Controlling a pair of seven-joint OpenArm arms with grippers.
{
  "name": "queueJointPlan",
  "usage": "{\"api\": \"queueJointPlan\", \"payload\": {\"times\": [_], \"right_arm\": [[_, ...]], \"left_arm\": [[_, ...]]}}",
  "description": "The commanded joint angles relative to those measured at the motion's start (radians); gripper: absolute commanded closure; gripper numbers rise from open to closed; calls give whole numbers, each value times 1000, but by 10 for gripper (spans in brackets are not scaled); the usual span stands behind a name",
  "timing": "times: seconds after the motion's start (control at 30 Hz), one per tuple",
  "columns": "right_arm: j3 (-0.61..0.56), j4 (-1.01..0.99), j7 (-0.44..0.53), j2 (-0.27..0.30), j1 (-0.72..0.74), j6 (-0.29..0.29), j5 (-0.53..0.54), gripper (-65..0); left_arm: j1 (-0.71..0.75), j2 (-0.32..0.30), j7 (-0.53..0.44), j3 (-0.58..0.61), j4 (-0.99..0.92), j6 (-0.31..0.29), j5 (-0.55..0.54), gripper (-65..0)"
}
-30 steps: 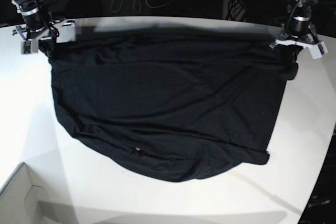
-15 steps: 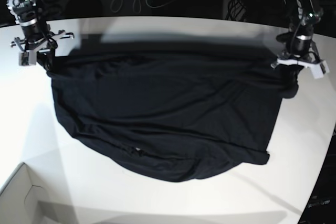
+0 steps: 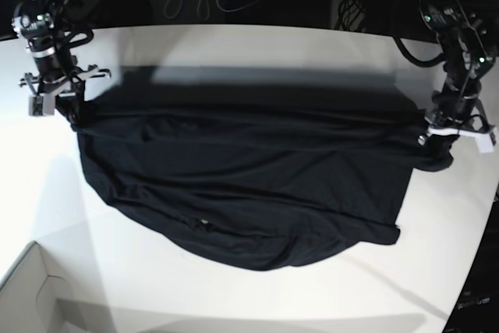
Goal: Layout the t-shirt on the table in an organized manner, then fold the t-shirt properly
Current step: 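Lower the collar edge with both grippers to lay the shirt flat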
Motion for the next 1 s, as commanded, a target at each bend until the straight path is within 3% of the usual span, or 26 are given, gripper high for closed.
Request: {"api": "queueJointPlan", "payload": {"times": [0.0,0.33,0.63,0.97], "right_arm": [[5,-1,26,13,10,-1,13,0],[11,-33,26,53,16,-1,13,0],[11,-30,34,102,-150,-1,13,0],[6,-39,29,100,-241,-1,13,0]], "left_arm": [[-18,-15,-24,-3,-4,-4,-8,0],[-26,-20,-24,-3,-31,-5,-19,0],[154,-12,-24,-3,81,-14,-19,0],[272,-11,-24,3,73,-14,-19,0]]}}
